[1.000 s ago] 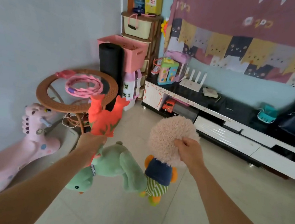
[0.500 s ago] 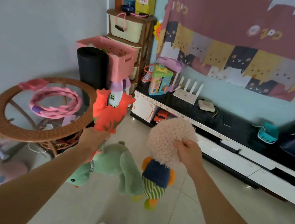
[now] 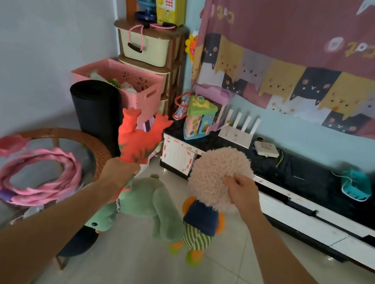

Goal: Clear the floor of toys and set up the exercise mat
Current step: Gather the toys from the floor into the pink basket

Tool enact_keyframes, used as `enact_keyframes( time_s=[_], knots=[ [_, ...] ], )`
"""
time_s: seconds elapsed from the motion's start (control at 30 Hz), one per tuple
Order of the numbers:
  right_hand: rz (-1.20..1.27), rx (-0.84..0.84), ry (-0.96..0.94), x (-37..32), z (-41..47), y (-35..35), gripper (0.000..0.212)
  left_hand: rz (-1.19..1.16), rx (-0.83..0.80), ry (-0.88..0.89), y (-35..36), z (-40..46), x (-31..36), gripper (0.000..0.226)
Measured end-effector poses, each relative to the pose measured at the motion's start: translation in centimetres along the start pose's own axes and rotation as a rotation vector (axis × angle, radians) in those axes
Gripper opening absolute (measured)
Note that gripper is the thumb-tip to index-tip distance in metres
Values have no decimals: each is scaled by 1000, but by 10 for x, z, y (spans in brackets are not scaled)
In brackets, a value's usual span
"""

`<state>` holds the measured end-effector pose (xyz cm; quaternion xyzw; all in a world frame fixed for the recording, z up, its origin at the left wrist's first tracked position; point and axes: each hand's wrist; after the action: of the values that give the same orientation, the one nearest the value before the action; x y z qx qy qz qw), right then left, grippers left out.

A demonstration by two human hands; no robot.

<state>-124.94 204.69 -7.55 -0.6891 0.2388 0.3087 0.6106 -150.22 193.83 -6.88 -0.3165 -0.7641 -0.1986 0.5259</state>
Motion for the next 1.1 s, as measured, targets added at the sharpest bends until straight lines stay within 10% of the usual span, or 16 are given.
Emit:
enact_keyframes(
  time_s=[0.87,1.1],
  knots=[
    [-23,-318,-532,-139,383,63,39,-68,544,151,108,213,127,14],
    [-63,-323,-658,-226,447,114,39,-97,482,209,102,272,183,27]
  ],
)
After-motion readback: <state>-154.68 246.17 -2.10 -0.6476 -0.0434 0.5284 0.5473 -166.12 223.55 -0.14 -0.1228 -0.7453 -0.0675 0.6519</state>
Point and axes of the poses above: each hand's wrist, its own z-axis towards the middle knuckle, its own y-axis out of the palm, x = y × z, and after that the axes turned 10 degrees about -z, right-handed
